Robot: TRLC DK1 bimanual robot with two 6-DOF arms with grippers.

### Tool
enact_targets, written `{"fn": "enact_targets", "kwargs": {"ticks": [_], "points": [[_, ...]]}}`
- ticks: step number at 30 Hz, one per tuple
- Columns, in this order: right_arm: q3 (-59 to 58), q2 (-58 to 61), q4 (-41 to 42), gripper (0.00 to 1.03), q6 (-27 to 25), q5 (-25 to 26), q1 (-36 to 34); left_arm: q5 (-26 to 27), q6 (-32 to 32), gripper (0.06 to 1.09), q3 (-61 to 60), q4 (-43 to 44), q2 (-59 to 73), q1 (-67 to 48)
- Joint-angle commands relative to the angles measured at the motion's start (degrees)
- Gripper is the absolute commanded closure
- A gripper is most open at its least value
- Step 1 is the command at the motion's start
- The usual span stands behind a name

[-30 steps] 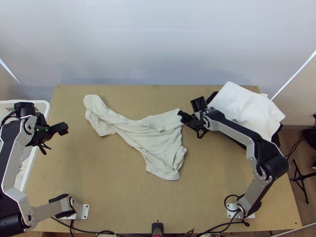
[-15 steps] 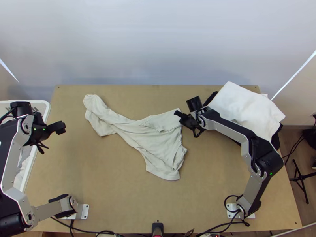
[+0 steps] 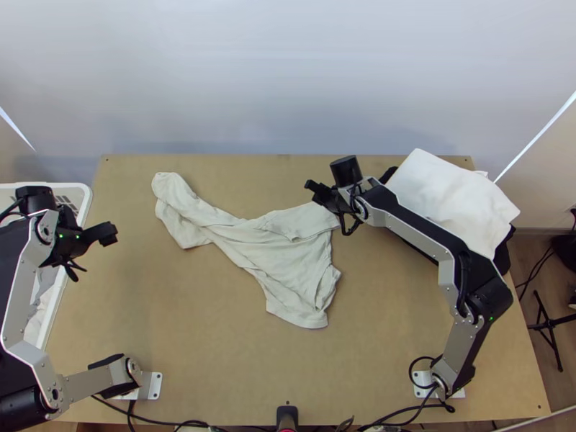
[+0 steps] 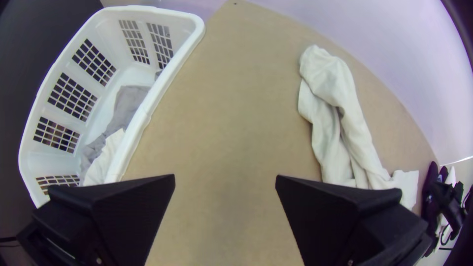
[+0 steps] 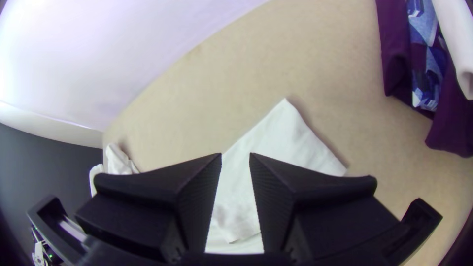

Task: Fold the t-shirt

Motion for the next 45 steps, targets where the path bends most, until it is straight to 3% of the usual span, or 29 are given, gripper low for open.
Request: {"fn": "enact_targets", "kwargs": {"ticks": [1, 6, 24, 35, 36, 38, 39, 41, 45], "points": [[1.2, 1.8, -5.5, 0.67, -1.0, 2.2, -0.8, 0.1, 1.2, 0.1, -0.6, -0.1, -0.1, 2.2], [-0.6, 2.4, -8.8, 0.58, -1.9, 2.9, -1.9, 0.1, 1.2, 0.1, -0.5, -0.1, 0.0, 2.1], [-3.6, 3.0, -12.6, 0.58, -3.5, 7.7, -1.7, 0.1, 1.0, 0.1, -0.2, -0.2, -0.1, 1.6], [-3.2, 4.7, -10.8, 0.59, -4.4, 7.7, -1.5, 0.0, 1.1, 0.1, 0.1, -0.3, -0.3, 1.7], [-3.2, 4.7, -10.6, 0.65, -4.4, 7.7, -1.4, 0.1, 1.1, 0.1, 0.2, -0.3, -0.2, 1.7], [-3.2, 4.7, -10.1, 0.89, -4.2, 8.5, -1.5, 0.1, 1.1, 0.1, 0.2, -0.3, -0.2, 1.7], [-3.2, 4.7, -10.0, 0.94, -4.2, 8.8, -1.5, 0.1, 1.1, 0.1, 0.2, -0.3, -0.2, 1.7], [-3.1, 4.6, -10.0, 1.0, -4.2, 9.0, -1.4, 0.1, 1.1, 0.1, 0.2, -0.3, -0.1, 1.7], [-2.4, 3.3, -9.9, 1.0, -4.1, 9.7, -0.9, 0.1, 1.1, 0.1, -0.1, -0.3, -0.2, 1.9]]}}
